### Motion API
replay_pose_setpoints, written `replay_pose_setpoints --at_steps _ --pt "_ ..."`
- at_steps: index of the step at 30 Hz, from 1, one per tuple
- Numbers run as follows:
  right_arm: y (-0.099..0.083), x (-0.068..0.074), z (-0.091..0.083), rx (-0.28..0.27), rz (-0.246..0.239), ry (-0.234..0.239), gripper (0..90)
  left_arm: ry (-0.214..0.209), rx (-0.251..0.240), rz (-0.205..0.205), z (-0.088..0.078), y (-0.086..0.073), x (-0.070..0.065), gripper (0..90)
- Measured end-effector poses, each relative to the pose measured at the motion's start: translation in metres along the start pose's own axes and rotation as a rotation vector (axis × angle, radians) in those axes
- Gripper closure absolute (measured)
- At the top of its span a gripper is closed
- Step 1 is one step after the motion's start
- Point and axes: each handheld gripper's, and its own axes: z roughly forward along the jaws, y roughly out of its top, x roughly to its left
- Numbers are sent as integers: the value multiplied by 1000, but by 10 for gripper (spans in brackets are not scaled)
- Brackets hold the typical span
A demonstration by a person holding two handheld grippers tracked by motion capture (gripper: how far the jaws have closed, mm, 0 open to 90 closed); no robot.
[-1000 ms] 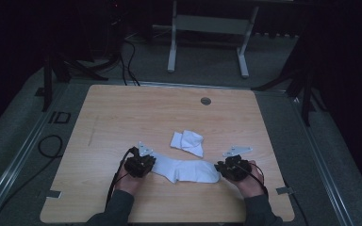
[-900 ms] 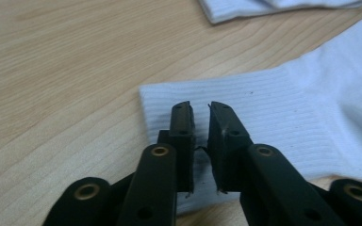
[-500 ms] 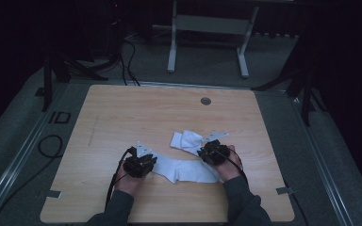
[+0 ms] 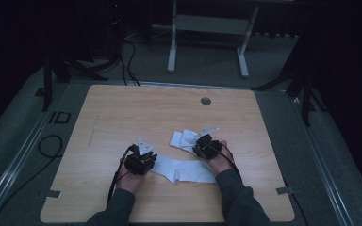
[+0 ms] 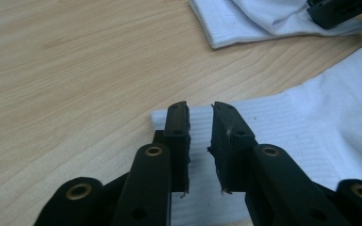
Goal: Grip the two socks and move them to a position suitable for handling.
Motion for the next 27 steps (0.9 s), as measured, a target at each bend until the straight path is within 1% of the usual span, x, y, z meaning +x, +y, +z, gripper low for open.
replay_pose_setpoints --at_steps 2,4,7,10,12,14,15,16,18,20,23,26,27 --pt "1 2 1 3 -16 25 789 3 1 11 2 3 -2 776" --pt "3 5 2 -2 -50 47 789 4 8 19 5 6 -4 779" --pt "5 9 3 2 -81 64 791 8 17 29 13 12 -6 789" --pt "7 12 4 4 -97 76 791 8 23 33 21 20 -8 811" --pt "7 14 4 7 -109 82 791 0 21 35 27 25 -10 836" --pt "8 15 5 9 -119 89 791 2 27 38 33 29 -11 870" --pt "8 16 5 7 -125 93 791 -2 24 33 36 32 -12 884" --pt "8 16 5 8 -126 97 790 -1 29 38 38 34 -12 891" --pt "8 18 5 7 -133 99 790 0 30 23 44 38 -13 893" --pt "8 19 5 7 -137 106 789 6 39 21 49 41 -13 893" --pt "8 18 5 6 -127 115 786 14 68 24 58 42 -13 893" --pt "9 17 5 10 -123 123 774 11 69 15 60 42 -13 894" --pt "9 17 5 12 -123 126 755 13 69 16 61 42 -13 894"
